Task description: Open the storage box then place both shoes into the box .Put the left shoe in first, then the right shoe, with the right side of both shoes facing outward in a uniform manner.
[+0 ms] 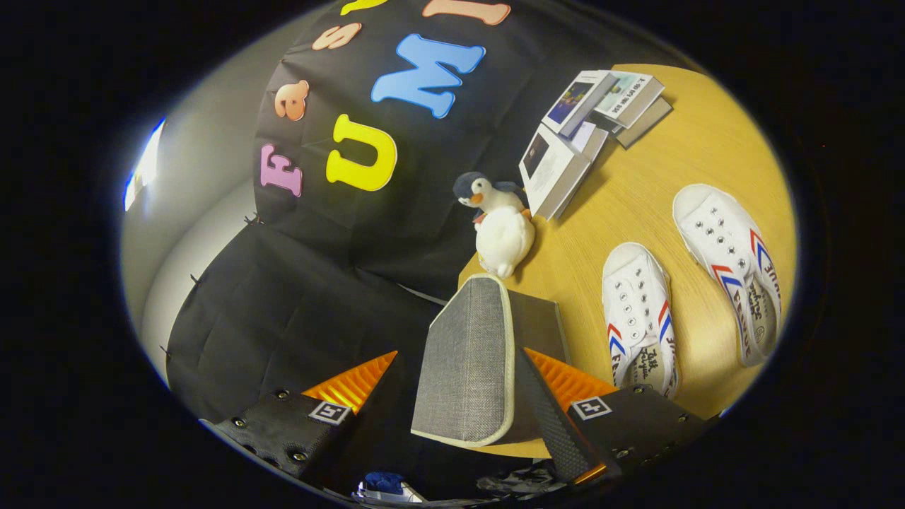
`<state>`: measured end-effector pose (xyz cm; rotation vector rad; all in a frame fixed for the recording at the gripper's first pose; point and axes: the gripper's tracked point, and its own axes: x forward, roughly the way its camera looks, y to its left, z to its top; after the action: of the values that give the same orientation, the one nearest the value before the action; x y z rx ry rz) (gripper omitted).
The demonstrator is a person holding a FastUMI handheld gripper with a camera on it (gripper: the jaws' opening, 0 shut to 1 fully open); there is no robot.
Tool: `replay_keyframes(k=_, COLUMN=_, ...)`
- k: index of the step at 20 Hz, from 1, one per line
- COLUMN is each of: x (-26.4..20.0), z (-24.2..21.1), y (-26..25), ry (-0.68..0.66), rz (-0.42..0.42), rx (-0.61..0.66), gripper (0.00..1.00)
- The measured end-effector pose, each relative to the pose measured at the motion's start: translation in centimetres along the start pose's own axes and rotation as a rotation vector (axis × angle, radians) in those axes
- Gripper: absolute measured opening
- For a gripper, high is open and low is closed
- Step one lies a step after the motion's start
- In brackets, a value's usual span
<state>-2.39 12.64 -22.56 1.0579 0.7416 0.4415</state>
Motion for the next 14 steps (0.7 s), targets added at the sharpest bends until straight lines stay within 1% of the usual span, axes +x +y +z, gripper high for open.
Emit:
replay_keyframes(k=3, x=0.8, z=-1.8, y=-1.2, ry=0.041, rz=-0.002, rx=0.066, gripper=0.98)
replay_keyframes(k=9, x=2.6, z=-5.2, y=-2.6, ry=0.111, rz=0.020, rx=0.224, gripper=0.97)
replay_keyframes(k=12, x=3.3, z=-6.3, y=-2.8, ry=0.134, rz=0.029, rx=0.248, gripper=0.97)
replay_keyframes(k=14, x=3.6, z=-6.5, y=-2.9, ry=0.135, rz=0.021, rx=0.257, gripper=0.93)
